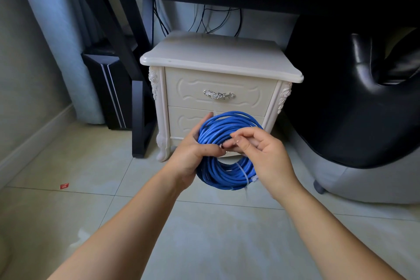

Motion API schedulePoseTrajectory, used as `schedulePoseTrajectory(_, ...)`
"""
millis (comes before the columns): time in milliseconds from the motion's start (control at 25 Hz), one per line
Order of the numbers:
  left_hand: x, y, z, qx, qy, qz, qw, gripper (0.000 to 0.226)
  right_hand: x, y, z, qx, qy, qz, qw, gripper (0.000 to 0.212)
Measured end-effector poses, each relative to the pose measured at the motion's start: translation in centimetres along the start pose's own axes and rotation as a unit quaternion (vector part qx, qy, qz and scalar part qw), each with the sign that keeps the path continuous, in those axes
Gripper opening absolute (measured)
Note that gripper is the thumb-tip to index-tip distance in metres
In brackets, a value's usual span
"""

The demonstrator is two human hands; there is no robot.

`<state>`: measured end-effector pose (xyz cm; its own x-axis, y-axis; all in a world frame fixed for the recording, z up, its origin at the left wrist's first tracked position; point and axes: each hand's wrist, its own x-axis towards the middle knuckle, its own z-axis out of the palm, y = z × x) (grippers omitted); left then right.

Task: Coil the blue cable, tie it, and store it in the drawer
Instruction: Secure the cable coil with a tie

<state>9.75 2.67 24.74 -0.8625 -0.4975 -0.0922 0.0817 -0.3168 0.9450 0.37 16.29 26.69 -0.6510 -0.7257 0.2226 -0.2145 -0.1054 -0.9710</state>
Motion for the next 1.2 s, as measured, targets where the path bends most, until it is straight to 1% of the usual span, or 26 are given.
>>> schedulePoseTrajectory(120,-0.1,0.0,0.3,0.036,0.063,0.041,0.997,0.097,-0.4,-0.3,0.2,0.07,0.064,0.091,0.991,0.009)
schedulePoseTrajectory(200,-0.4,0.1,0.3,0.057,0.083,0.068,0.993,0.097,-0.4,-0.9,0.3,0.138,0.066,0.16,0.975,0.009)
schedulePoseTrajectory(240,-0.5,0.2,0.4,0.071,0.08,0.079,0.991,0.097,-0.3,-1.2,0.3,0.187,0.058,0.182,0.964,0.01)
schedulePoseTrajectory(320,-1.0,0.4,0.8,0.112,0.064,0.095,0.987,0.097,-0.1,-1.9,0.4,0.281,0.045,0.194,0.939,0.011)
schedulePoseTrajectory(400,-1.4,0.8,1.2,0.166,0.052,0.111,0.978,0.096,-0.1,-2.2,0.6,0.316,0.047,0.19,0.928,0.011)
schedulePoseTrajectory(480,-1.8,1.2,1.4,0.194,0.033,0.121,0.973,0.095,-0.1,-2.3,0.7,0.309,0.059,0.186,0.931,0.012)
schedulePoseTrajectory(520,-2.1,1.5,1.4,0.185,0.024,0.121,0.975,0.09,-0.2,-2.3,0.8,0.302,0.063,0.182,0.934,0.012)
schedulePoseTrajectory(600,-2.4,1.9,1.8,0.135,0.036,0.112,0.984,0.066,-0.4,-2.3,0.9,0.287,0.064,0.174,0.94,0.012)
schedulePoseTrajectory(680,-2.2,2.2,2.1,0.1,0.086,0.104,0.986,0.037,-0.7,-2.2,1.3,0.264,0.058,0.167,0.948,0.013)
schedulePoseTrajectory(720,-2.0,2.1,2.2,0.101,0.109,0.107,0.983,0.027,-0.7,-2.1,1.5,0.254,0.055,0.166,0.951,0.014)
schedulePoseTrajectory(760,-1.9,2.1,2.1,0.111,0.123,0.112,0.98,0.023,-0.8,-2.0,1.7,0.249,0.054,0.169,0.952,0.015)
schedulePoseTrajectory(960,-2.0,1.5,1.7,0.163,0.117,0.142,0.969,0.025,-0.9,-1.9,1.7,0.212,0.077,0.178,0.958,0.014)
schedulePoseTrajectory(1200,-2.1,1.8,1.3,0.138,0.098,0.144,0.975,0.025,-0.8,-2.4,1.8,0.191,0.077,0.179,0.962,0.007)
